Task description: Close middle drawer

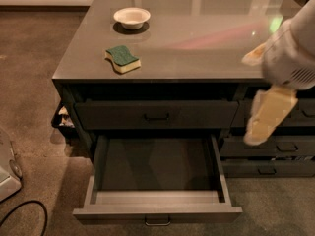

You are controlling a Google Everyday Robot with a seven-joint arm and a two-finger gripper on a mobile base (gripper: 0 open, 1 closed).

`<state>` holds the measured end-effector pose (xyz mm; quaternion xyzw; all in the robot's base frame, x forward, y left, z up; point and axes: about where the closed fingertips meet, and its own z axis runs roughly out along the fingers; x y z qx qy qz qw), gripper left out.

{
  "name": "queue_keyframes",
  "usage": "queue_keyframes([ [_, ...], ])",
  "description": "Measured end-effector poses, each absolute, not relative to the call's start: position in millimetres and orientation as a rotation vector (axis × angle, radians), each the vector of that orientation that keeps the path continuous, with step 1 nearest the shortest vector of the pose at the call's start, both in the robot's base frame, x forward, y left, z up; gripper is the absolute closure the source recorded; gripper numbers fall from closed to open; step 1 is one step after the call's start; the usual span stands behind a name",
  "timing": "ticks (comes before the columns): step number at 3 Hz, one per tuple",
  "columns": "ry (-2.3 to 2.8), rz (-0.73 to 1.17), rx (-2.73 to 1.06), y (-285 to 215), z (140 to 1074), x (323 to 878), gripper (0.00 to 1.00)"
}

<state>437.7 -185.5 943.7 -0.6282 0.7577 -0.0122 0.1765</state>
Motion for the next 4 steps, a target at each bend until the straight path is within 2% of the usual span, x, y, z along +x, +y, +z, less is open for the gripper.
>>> queue_keyframes([
  [2, 1.948, 0.355, -1.962, -112.6, 786.9, 418.2, 0.00],
  [4, 1.879, 0.771, -1.886, -83.6, 623.5, 384.6, 0.00],
])
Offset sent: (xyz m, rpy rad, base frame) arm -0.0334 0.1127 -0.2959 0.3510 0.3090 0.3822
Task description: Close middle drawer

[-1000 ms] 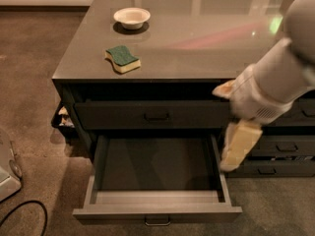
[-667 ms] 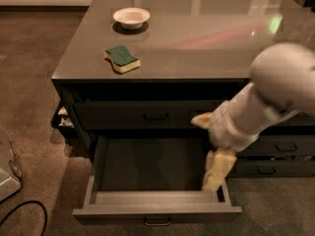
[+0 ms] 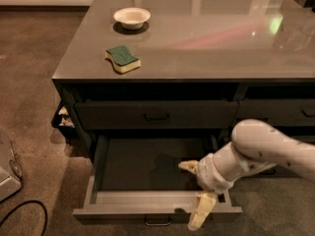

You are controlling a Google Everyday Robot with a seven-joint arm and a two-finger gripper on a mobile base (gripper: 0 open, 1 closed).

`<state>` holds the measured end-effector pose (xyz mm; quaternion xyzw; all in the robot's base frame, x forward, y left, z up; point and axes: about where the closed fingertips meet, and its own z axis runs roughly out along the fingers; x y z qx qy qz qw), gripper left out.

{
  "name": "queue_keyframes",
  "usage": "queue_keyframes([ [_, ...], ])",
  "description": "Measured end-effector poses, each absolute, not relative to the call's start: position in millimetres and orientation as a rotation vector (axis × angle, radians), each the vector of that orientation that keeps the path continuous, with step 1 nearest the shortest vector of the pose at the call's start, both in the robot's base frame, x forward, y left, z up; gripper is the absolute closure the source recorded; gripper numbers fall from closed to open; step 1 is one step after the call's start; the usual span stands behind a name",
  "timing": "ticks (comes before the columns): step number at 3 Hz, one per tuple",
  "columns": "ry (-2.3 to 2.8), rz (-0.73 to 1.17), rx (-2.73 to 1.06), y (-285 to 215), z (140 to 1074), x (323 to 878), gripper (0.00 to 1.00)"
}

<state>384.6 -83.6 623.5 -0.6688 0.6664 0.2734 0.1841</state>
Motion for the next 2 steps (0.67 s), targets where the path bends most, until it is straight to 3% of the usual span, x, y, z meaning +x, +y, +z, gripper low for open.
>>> queue_keyframes([
  [1, 1.881, 0.870, -1.842, -80.7, 576.4, 367.0, 0.00],
  [2, 1.924, 0.921, -1.802, -88.4, 543.3, 348.3, 0.19],
])
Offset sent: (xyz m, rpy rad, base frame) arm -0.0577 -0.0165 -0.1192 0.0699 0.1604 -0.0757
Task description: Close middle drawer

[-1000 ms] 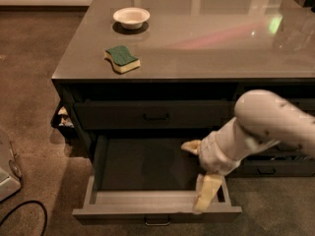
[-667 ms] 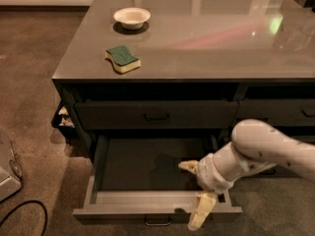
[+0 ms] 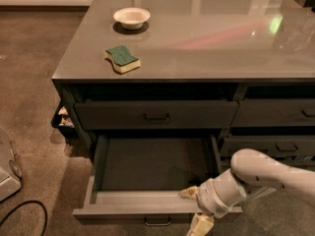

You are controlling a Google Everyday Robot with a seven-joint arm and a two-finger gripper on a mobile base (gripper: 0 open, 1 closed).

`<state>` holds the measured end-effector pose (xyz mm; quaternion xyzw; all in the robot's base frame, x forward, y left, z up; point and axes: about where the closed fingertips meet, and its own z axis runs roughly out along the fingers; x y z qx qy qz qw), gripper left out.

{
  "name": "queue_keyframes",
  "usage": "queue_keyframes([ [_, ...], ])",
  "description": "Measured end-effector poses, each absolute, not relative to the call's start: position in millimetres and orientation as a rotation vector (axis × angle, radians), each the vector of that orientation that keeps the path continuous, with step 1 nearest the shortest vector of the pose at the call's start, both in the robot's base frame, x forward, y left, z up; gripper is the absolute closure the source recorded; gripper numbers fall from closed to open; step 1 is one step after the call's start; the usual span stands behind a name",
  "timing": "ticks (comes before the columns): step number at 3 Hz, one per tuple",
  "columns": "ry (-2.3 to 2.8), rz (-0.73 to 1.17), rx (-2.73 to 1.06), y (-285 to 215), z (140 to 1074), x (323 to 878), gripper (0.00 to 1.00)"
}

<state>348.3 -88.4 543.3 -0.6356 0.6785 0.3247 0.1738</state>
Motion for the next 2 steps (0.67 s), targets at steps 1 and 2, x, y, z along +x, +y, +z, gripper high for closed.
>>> queue_keyframes([
  [1, 1.972, 0.948, -1.762, -86.3, 507.2, 333.1, 0.42],
  [2, 2.033, 0.965, -1.684, -84.7, 464.4, 320.9, 0.65],
])
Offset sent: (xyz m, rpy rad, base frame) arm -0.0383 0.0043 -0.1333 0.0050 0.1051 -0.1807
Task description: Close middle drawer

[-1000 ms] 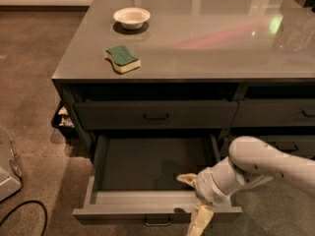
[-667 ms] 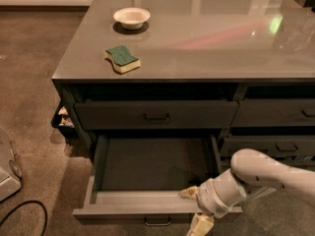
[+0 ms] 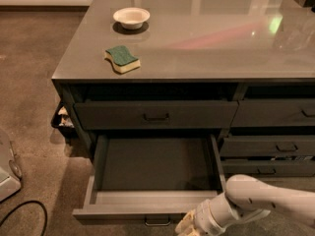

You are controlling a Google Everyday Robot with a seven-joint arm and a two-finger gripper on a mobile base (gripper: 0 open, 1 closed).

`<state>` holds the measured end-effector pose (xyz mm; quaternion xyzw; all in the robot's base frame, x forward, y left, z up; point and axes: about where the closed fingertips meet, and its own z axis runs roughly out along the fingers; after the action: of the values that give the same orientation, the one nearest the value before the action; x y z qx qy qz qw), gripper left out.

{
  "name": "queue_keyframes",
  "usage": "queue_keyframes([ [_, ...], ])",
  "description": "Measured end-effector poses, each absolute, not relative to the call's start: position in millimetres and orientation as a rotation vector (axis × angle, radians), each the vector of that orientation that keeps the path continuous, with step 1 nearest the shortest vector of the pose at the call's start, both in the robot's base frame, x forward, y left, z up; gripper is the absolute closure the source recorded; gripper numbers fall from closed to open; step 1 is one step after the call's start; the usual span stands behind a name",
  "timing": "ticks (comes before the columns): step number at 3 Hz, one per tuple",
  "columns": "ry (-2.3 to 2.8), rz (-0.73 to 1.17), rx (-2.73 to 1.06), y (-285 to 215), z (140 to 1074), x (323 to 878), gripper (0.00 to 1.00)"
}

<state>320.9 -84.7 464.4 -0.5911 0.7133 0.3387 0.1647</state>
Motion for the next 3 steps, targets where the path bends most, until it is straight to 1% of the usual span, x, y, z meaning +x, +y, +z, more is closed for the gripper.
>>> queue_keyframes([
  [1, 2.094, 0.955, -1.619, -83.6, 434.9, 313.3, 0.88],
  [2, 2.180, 0.888, -1.580, -85.1, 413.4, 318.7, 1.00],
  [3, 2.249, 0.819, -1.558, -92.2, 397.5, 339.0, 1.00],
])
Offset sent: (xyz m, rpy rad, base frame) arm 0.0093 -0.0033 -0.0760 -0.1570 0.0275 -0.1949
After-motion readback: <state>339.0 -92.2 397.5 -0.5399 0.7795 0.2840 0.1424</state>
